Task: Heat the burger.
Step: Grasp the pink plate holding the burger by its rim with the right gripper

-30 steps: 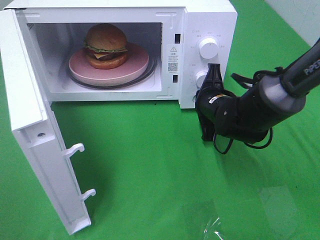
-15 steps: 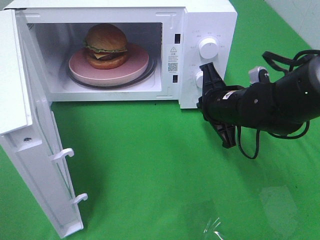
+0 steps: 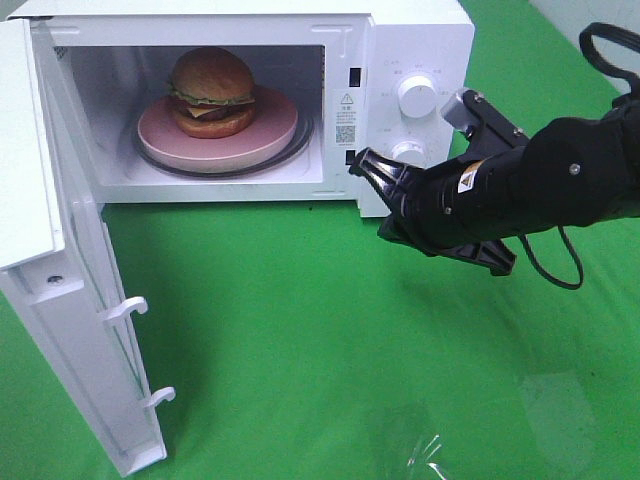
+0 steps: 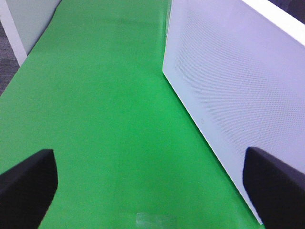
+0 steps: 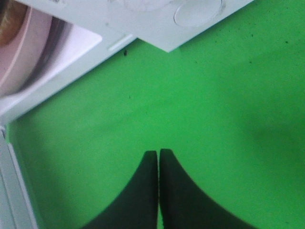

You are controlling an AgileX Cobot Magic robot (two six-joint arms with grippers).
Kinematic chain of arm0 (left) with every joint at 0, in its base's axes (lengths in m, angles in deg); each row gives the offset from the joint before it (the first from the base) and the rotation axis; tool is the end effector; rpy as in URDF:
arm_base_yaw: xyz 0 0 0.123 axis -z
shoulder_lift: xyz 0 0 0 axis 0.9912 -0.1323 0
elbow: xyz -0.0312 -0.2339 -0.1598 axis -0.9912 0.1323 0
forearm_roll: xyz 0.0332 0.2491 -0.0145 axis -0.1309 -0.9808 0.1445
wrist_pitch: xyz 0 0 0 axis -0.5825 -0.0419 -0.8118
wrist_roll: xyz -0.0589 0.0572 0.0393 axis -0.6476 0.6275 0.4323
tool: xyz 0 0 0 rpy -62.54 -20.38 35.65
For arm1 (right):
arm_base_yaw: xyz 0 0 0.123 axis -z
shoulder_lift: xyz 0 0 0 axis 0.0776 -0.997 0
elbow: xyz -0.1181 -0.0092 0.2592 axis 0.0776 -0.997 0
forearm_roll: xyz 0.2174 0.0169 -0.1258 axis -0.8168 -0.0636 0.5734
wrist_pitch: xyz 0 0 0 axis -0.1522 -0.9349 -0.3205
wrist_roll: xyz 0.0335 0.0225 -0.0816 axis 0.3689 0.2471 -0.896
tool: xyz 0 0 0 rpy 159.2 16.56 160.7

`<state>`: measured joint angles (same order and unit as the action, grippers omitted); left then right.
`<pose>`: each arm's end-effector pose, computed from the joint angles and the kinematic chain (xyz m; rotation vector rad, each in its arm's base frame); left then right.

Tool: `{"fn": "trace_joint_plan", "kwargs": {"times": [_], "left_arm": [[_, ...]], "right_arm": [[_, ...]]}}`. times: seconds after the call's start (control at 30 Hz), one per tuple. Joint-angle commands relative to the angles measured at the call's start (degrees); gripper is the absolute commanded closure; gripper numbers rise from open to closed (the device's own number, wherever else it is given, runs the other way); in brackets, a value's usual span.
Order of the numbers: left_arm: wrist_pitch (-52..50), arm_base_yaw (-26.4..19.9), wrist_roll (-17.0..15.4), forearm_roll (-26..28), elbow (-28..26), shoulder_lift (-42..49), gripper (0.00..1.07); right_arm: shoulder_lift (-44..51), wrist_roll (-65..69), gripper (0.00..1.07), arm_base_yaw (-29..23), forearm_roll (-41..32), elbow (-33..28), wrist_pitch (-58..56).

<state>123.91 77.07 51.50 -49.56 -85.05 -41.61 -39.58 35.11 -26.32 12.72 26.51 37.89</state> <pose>-0.0083 -0.0086 0.2818 -0.0348 2.0327 -0.0248 0.2783 0.1643 0.1630 0.3982 2.4079 0.6533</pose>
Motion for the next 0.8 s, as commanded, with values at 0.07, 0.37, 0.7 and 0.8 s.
{"fn": "trace_joint_plan", "kwargs": {"times": [0.07, 0.37, 0.7, 0.8], "left_arm": [[-0.52, -0.11, -0.34, 0.11, 0.17, 0.23, 0.09], [-0.52, -0.11, -0.34, 0.11, 0.17, 0.23, 0.09], [-0.52, -0.11, -0.34, 0.11, 0.17, 0.23, 0.09], [-0.52, -0.11, -0.34, 0.11, 0.17, 0.23, 0.09]], "right_arm": [[2.23, -5.73, 1.05, 0.06, 2.01, -0.11, -6.53], [8.48, -26.99, 1.03, 0.06, 2.01, -0.11, -25.10], [10.08, -53.69, 1.01, 0.06, 0.06, 5.67, -42.80], [10.08, -62.68, 1.00, 0.06, 0.29, 8.82, -48.93]]}}
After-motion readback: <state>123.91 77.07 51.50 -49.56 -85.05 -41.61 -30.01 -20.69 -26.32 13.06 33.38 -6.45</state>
